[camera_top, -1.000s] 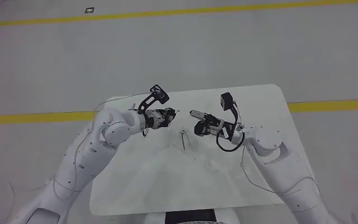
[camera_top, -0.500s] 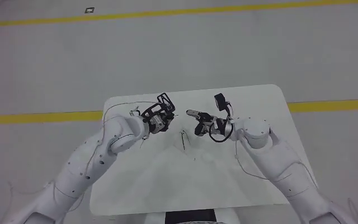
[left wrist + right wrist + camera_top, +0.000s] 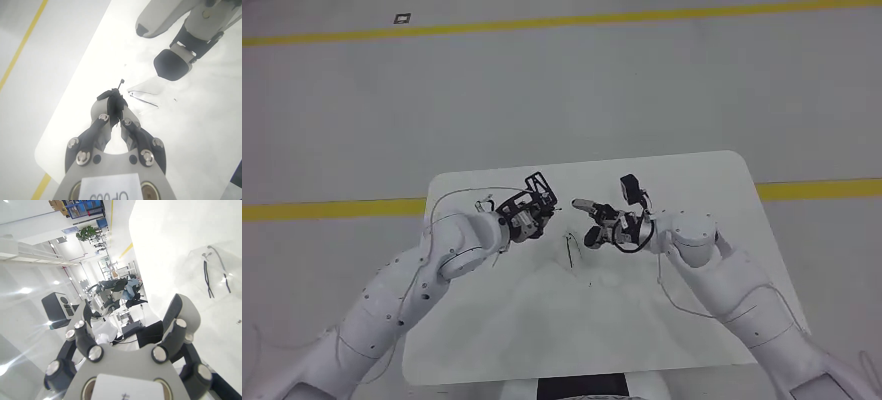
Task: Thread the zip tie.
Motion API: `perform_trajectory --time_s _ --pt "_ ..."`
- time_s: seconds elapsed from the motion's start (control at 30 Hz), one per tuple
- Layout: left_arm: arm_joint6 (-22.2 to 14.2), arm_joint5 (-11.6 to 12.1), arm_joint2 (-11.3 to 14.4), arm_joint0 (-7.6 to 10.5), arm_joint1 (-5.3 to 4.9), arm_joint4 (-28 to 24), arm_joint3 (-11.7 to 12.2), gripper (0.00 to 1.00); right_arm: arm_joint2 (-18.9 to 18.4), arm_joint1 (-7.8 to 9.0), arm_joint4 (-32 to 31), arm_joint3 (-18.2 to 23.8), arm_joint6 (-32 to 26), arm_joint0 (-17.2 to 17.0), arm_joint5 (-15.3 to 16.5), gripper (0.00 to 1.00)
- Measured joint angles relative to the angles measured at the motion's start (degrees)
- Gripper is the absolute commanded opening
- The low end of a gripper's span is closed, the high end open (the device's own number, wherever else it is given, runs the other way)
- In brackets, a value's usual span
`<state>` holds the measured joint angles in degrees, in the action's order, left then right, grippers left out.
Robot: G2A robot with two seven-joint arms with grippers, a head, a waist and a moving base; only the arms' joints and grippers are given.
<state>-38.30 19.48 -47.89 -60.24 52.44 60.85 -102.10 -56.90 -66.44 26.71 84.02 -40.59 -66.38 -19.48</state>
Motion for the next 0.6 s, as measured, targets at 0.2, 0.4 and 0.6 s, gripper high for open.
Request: perform_trajectory --time_s 0.2,0.4,0.6 --pt "1.01 0.0 0.28 -0.56 -0.55 1.35 -0.9 0.0 6.68 -0.2 10.61 -7.88 0.45 5.72 0.0 1.0" --pt "1.71 0.0 0.75 -0.64 -1.09 1.85 -1.41 0.0 15.21 0.69 24.49 -13.63 3.0 11.96 0.0 1.0" --pt "2.11 0.0 0.79 -0.44 -1.63 2.02 -1.1 0.0 18.27 1.66 31.04 -14.18 3.35 14.44 0.0 1.0"
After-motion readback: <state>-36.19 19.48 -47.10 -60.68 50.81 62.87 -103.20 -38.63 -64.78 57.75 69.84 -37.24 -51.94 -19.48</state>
